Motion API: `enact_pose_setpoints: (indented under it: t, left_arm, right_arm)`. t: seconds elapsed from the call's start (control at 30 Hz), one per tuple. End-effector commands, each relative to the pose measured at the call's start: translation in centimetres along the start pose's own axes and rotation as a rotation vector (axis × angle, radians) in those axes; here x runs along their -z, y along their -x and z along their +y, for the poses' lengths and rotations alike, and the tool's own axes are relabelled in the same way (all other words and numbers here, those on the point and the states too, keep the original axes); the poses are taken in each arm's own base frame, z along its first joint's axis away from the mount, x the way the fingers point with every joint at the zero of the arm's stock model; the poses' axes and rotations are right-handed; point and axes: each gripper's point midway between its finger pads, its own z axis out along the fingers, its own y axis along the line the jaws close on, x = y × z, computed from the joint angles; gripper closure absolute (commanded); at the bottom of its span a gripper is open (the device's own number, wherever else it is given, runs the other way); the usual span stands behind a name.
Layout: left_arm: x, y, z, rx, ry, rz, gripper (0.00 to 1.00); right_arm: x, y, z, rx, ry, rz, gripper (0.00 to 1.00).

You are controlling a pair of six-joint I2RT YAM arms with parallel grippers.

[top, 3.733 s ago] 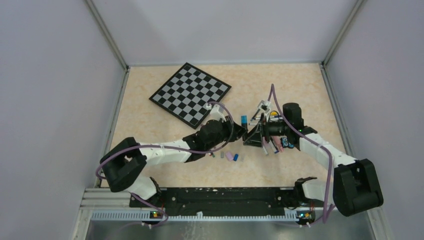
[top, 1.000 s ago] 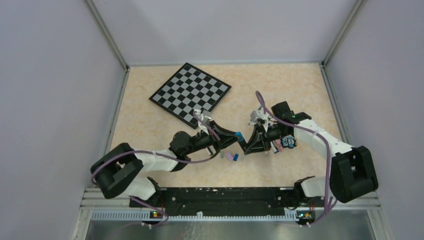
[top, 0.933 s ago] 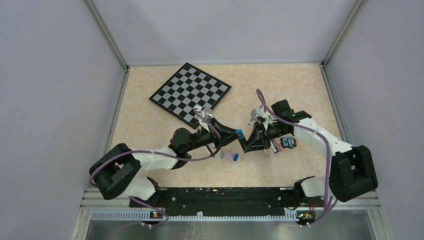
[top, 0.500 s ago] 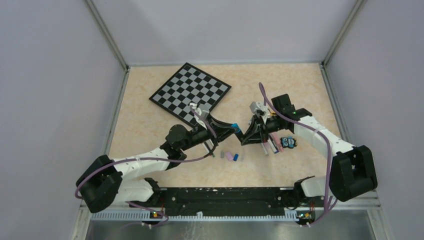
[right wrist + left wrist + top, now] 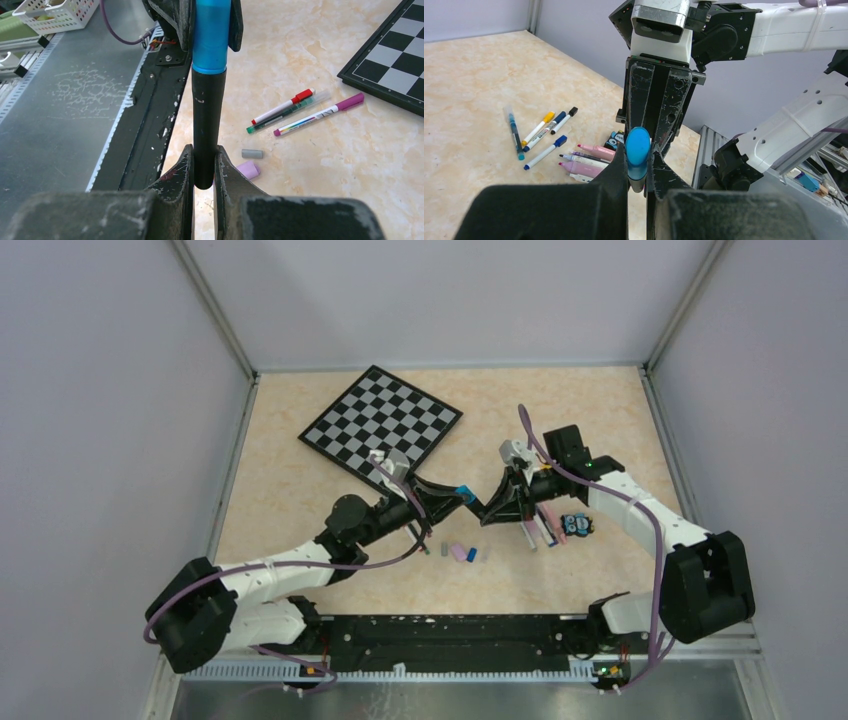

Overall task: Open the pen caps
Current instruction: Open the pen cap from the pen, then place the pen at the center of the board.

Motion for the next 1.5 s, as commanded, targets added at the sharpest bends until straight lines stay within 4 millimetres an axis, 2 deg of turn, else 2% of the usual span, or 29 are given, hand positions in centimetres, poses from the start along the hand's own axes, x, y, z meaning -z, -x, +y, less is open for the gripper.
enact_pose_setpoints:
  t: [0.0,0.3,0.7,0.8,0.87,0.93,0.97,1.1,1.2,1.33,1.47]
  left_arm:
    - [3.8,22.4,-1.5,-0.182,0.08,-0.812,1.0]
    - [3.3,27.2,-3.7,-0.275,0.026,-0.861,1.0]
    - [6.1,29.7,-5.3,-0.281,0.039,-0.94,1.0]
    - [5.9,29.1,-5.3,-0.264,0.04,-0.894,1.0]
    - [5.6,27.2,-4.6,-0.228,0.061,-0.807,1.0]
    - [5.8,24.8,-3.7,-0.19,0.098,-0.704,1.0]
    - [5.5,22.9,-2.4,-0.161,0.142,-0.629,1.0]
    - [6.9,15.9,0.8,-0.046,0.263,-0.414,1.0]
    - [8.0,10.3,2.3,0.045,0.293,-0.275,1.0]
    - [9.1,4.1,3.6,0.161,0.318,-0.118,1.0]
    - [9.9,0.1,3.9,0.253,0.315,-0.018,1.0]
  right_arm:
    - [1.2,-6.0,1.7,-0.257,-0.06,0.157,1.0]
    - [1.2,-5.8,1.7,-0.251,-0.063,0.157,1.0]
    - [1.5,-5.8,1.6,-0.248,-0.072,0.155,1.0]
    - [2.2,-5.9,0.6,-0.255,-0.126,0.172,1.0]
    - [3.5,-6.0,-0.9,-0.26,-0.223,0.189,1.0]
    - [5.7,-6.2,-2.7,-0.256,-0.36,0.202,1.0]
    - [6.8,-6.3,-3.4,-0.256,-0.424,0.205,1.0]
    - [12.1,-6.7,-6.2,-0.289,-0.722,0.176,1.0]
    - [16.5,-8.2,-8.0,-0.359,-0.95,0.182,1.0]
    - [19.1,-10.2,-9.0,-0.456,-1.076,0.217,1.0]
    - [20.9,-12.2,-9.7,-0.535,-1.161,0.276,1.0]
